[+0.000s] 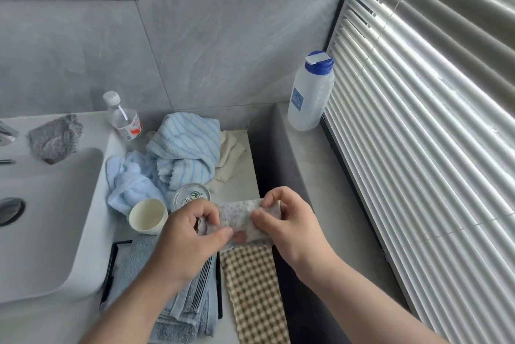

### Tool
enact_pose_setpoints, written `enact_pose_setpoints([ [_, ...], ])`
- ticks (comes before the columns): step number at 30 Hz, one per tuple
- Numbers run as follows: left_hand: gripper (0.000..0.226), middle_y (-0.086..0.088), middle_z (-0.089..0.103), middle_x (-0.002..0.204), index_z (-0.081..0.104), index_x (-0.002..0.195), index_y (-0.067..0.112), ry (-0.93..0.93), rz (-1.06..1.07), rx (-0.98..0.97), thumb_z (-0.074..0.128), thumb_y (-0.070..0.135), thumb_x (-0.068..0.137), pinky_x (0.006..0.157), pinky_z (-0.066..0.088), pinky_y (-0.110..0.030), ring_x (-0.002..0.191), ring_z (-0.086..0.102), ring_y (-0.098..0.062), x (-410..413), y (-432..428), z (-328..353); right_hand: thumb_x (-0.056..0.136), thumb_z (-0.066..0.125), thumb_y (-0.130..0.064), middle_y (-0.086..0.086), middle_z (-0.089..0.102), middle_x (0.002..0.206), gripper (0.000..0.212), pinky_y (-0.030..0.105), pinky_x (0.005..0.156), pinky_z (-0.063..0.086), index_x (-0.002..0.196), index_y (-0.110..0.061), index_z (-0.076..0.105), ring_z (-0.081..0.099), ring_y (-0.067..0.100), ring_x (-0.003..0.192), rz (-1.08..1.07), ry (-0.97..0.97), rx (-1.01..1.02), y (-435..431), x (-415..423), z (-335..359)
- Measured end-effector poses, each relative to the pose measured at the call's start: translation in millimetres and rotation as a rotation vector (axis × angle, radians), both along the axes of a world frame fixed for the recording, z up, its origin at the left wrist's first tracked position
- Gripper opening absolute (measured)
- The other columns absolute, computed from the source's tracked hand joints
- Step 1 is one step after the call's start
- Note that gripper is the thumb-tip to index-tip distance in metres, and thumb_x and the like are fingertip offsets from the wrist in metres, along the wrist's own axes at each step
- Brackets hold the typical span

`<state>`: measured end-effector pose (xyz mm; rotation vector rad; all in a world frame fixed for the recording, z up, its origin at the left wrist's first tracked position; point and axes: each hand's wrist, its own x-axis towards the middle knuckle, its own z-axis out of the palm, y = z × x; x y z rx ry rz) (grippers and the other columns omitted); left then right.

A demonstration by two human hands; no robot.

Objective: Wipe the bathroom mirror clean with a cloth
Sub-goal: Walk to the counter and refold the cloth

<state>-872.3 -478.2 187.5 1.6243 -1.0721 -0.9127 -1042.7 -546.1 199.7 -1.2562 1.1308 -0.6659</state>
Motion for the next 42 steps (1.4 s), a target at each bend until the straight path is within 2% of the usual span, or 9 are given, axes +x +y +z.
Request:
enact_pose_setpoints([
  [3,0.044,0.020,0.062,0.090,0.059,0.092,0.046,-0.062,0.069,-0.067,0.075,0.017,0.063,0.079,0.048,-0.019,0.083,0.061,-0.002,-6.7,1.7,-0.5,0.084,0.074,-0.020,-0.002,0.068,0.093,0.029,0.039,0.075,0.061,0.108,-0.028,0.062,0.071,0.017,0.082,0.022,0.185,-0.084,2.6,2.5,1.6],
  [6,0.076,0.021,0.063,0.100,0.058,0.106,0.060,-0.056,0.077,-0.066,0.080,-0.002,0.069,0.082,0.053,-0.023,0.092,0.066,-0.008,-10.0,2.8,3.4,0.083,0.076,-0.023,-0.003,0.071,0.076,0.010,0.041,0.071,0.061,0.085,-0.017,0.068,0.069,0.011,0.071,0.064,0.211,-0.061,2.4,2.9,5.6],
  [11,0.054,-0.010,0.070,0.090,0.072,0.097,0.035,0.443,0.123,-0.024,0.082,0.025,0.045,0.076,0.057,-0.044,0.081,0.066,-0.026,-8.7,4.9,6.0,0.080,0.079,-0.020,-0.009,0.063,0.071,0.015,0.016,0.054,0.046,0.085,-0.021,0.065,0.056,0.000,0.060,0.041,0.255,-0.135,0.6,1.3,9.0],
  [17,0.040,-0.011,0.072,0.082,0.076,0.087,0.019,0.240,-0.316,0.238,0.072,0.048,0.059,0.070,0.051,-0.037,0.075,0.067,-0.028,-3.3,5.7,14.3,0.081,0.079,-0.016,-0.007,0.066,0.091,0.036,0.016,0.063,0.050,0.108,-0.031,0.060,0.063,0.001,0.072,0.023,0.209,-0.150,4.5,0.0,8.6],
  [24,0.034,-0.012,0.072,0.083,0.071,0.084,0.024,0.248,-0.229,0.119,0.074,0.047,0.059,0.072,0.054,-0.039,0.077,0.068,-0.021,-10.5,1.1,16.7,0.087,0.075,-0.023,-0.010,0.069,0.096,0.030,0.018,0.073,0.053,0.116,-0.024,0.069,0.066,0.000,0.082,0.169,0.066,-0.254,4.3,-0.4,16.4],
  [31,0.024,-0.007,0.075,0.090,0.075,0.085,0.029,0.427,0.018,-0.062,0.075,0.025,0.061,0.067,0.056,-0.024,0.083,0.072,-0.017,14.3,-4.2,18.9,0.098,0.050,-0.037,0.005,0.063,0.128,0.042,0.039,0.101,0.047,0.127,-0.009,0.064,0.059,0.023,0.120,0.314,0.396,-1.009,-41.6,-4.9,25.2],
  [36,0.017,-0.006,0.075,0.086,0.070,0.092,0.016,0.459,0.197,-0.126,0.057,0.008,0.083,0.062,0.056,-0.022,0.079,0.071,-0.017,32.6,-14.0,23.9,0.096,0.051,-0.036,0.009,0.057,0.137,0.045,0.036,0.108,0.037,0.131,-0.009,0.061,0.051,0.029,0.129,0.327,0.534,-1.247,-73.7,5.3,35.7],
  [39,0.024,-0.005,0.073,0.080,0.072,0.086,0.017,0.434,0.269,-0.178,0.076,0.037,0.073,0.059,0.056,-0.022,0.070,0.069,-0.016,46.1,-20.6,27.7,0.096,0.052,-0.035,0.013,0.055,0.141,0.045,0.041,0.110,0.037,0.131,-0.009,0.061,0.047,0.032,0.135,0.340,0.602,-1.345,-98.2,18.2,44.9],
  [42,0.019,-0.010,0.069,0.070,0.070,0.081,0.015,0.380,0.343,-0.214,0.081,0.026,0.071,0.054,0.054,-0.026,0.060,0.064,-0.020,64.5,-33.6,40.7,0.095,0.052,-0.033,0.014,0.052,0.144,0.046,0.047,0.107,0.042,0.133,-0.009,0.058,0.045,0.032,0.137,0.304,0.618,-1.417,-135.1,41.2,65.4],
])
